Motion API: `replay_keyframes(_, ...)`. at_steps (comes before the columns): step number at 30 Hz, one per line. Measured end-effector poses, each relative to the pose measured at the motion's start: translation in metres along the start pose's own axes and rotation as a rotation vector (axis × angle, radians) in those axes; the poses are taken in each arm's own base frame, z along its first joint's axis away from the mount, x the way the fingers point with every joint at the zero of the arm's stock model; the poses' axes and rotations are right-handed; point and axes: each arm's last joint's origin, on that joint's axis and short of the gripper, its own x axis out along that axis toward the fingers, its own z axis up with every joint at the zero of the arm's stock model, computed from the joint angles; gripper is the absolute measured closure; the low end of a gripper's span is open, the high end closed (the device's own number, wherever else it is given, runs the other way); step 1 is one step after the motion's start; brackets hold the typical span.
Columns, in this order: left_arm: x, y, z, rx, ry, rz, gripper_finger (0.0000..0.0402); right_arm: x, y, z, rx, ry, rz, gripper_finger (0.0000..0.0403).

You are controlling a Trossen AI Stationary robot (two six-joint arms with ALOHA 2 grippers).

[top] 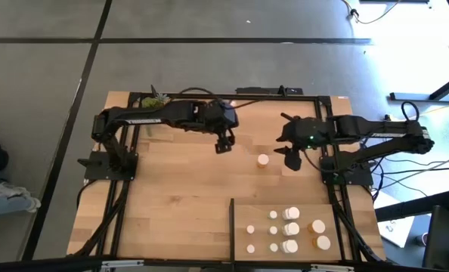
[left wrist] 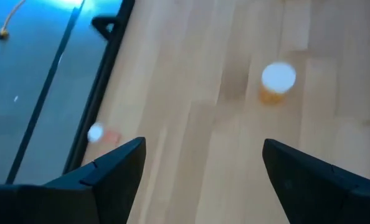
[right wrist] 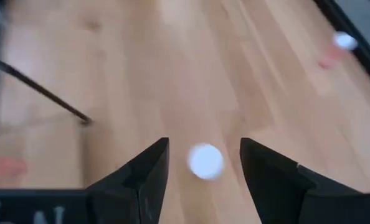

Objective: Pick and place medicine bottles onto shelf by color
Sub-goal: Put the orange pill bottle on the shelf aligned with the other orange pill bottles

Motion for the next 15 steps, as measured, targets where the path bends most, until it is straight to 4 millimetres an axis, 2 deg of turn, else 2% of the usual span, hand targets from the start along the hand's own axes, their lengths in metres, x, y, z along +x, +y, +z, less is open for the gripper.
replay_keyframes(5,-0.028,0.008,-0.010,-0.014,0.052,0.021,0.0085,0.014,-0.002,-0.001,0.028,0.143,-0.106,0.0205)
replay_keyframes(9,-0.057,0.017,-0.017,-0.053,0.050,0.078,0.0085,0.026,0.000,0.007,-0.045,0.272,-0.153,0.0205)
replay_keyframes(15,-0.090,0.027,-0.025,-0.068,0.014,0.123,0.0085,0.051,0.007,0.017,-0.175,0.379,-0.081,0.0205)
